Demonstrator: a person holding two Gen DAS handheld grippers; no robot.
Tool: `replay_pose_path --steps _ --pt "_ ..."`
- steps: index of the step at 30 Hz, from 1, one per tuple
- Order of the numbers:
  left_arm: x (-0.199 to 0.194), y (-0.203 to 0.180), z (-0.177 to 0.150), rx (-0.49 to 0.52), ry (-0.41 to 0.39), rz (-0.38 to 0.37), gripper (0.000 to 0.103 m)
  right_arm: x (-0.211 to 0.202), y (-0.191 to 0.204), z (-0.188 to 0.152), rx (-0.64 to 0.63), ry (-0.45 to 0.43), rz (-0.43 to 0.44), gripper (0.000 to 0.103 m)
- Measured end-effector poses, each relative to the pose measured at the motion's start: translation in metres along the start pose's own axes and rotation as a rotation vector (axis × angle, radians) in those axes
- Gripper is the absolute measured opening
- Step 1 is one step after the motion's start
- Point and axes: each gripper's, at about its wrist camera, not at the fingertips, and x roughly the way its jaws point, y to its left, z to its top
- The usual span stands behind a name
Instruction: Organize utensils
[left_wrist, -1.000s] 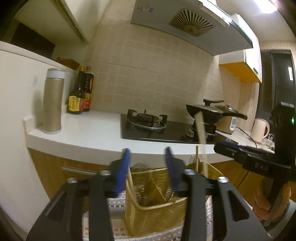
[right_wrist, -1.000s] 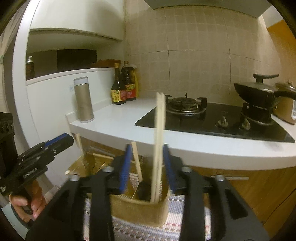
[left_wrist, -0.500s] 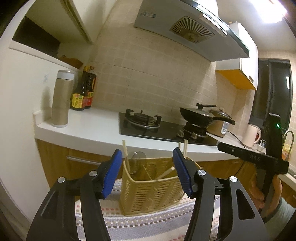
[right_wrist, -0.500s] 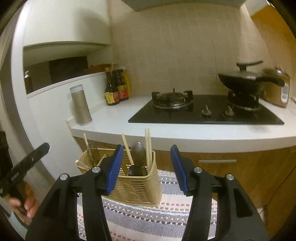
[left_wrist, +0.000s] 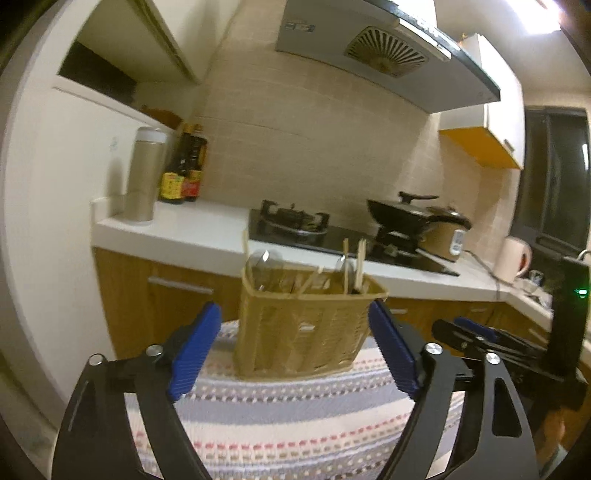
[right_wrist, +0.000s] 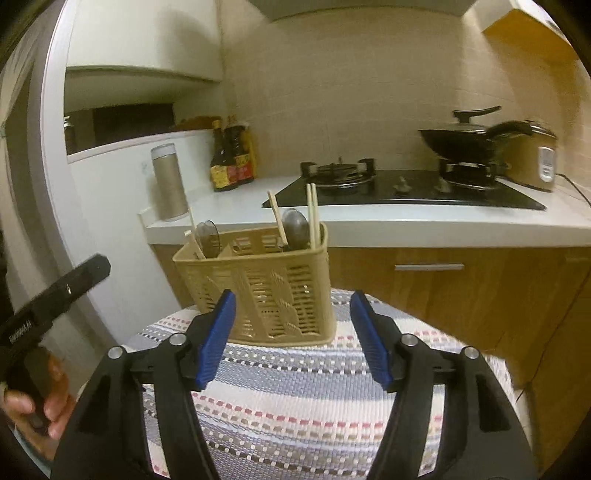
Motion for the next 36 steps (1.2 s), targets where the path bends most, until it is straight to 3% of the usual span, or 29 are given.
replay_pose_path --steps 4,8,13,36 --pt "0.003 -0.006 -0.026 0.023 0.015 0.041 0.082 -0.007 0.005 -0.021 -0.013 -0.064 -0.061 0.075" --pt "0.003 -0.008 -0.040 0.026 -0.011 0.085 0.086 -0.006 0.002 -0.030 0.000 -0.082 -0.071 0.080" --pt "-0.002 -0.011 -0.052 0.067 -0.074 0.154 0.093 0.005 -0.002 -0.040 0.006 -0.064 -0.083 0.080" --pt "-0.003 -0.018 -0.059 0.149 -0.062 0.228 0.095 -0.005 0.011 -0.045 -0.079 -0.122 -0.096 0.088"
